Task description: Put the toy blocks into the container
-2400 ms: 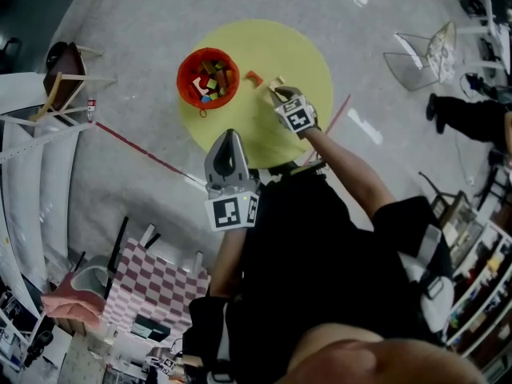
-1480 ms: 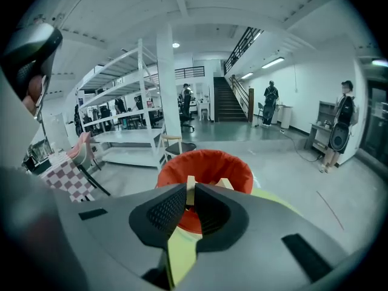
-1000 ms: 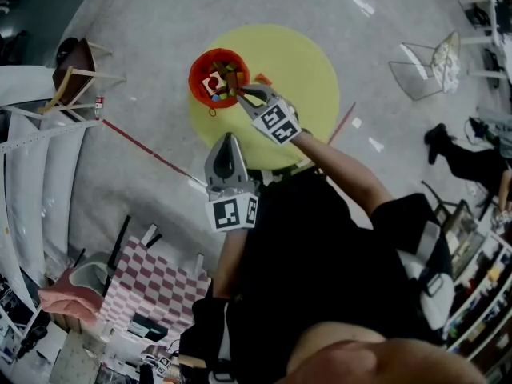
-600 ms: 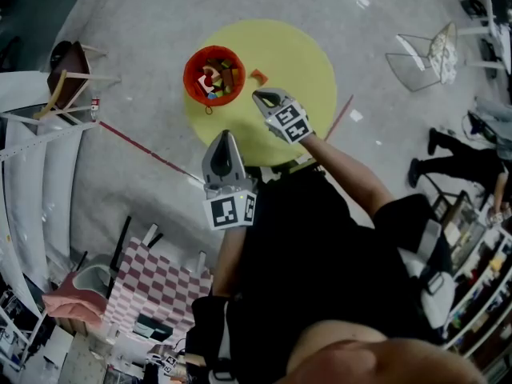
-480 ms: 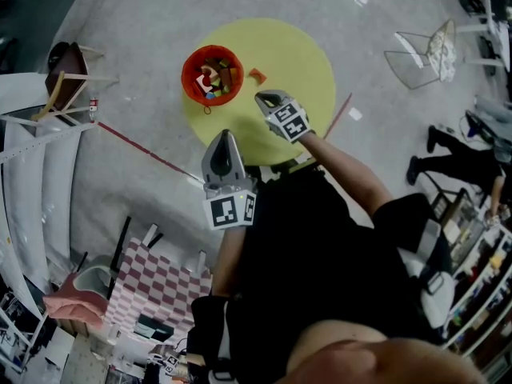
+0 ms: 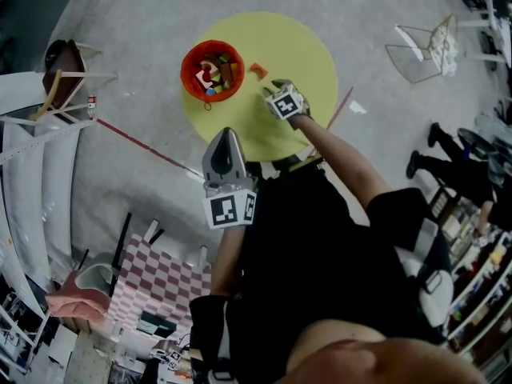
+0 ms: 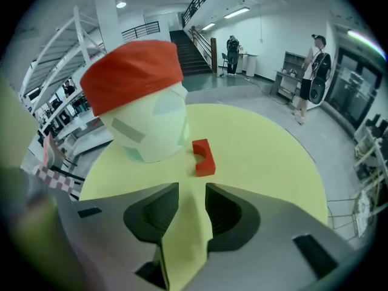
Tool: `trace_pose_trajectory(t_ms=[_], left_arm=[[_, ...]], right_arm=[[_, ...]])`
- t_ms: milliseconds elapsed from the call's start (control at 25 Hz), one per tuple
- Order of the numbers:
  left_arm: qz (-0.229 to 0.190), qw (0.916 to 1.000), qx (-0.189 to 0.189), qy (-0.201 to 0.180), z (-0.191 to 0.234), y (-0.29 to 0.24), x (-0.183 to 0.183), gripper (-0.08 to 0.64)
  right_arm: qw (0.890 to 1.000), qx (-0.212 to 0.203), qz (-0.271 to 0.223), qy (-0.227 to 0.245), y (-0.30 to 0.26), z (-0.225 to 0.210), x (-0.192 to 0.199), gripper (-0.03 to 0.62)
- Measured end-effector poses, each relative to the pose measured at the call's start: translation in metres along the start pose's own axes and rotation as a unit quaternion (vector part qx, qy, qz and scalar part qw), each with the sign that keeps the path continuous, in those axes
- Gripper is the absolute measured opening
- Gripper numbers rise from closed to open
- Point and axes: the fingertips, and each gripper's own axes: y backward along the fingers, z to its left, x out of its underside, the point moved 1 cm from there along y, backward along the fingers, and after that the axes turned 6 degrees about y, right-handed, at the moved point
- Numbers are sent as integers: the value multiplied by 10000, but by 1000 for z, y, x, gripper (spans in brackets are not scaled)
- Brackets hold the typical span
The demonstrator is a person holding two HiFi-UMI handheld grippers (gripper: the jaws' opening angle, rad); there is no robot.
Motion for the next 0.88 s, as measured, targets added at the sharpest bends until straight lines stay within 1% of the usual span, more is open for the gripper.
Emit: trace_pose_trajectory(t_ms=[120,320,440,560,640,720,880], left_arm=[[43,10000,-9,7,3,2,0,-15],[93,9999,-26,26,8,1,0,-15],[55,9998,-86,157,10,0,-3,-15],[94,9999,-78,104,11,1,1,-15],[105,9999,-62,48,12,1,2,-15],[93,9999,-59,36,15,0,3,-15],[39,10000,-53,49,15,0,-1,-15]], right_arm=[[9998,162,90,-7,-11,-13,-3,123],[9995,242,182,-70,-26,-23,-13,133],[9995,226,233,-53,-32,-22,-17,133],[9990,228,343,-168,-36,-23,-14,133],[9988,138,377,-265,-36,-21,-13,126],[9991,48,285,-306,-33,-18,-16,125],[9993,88,-64,-349,-10,-17,-28,124]])
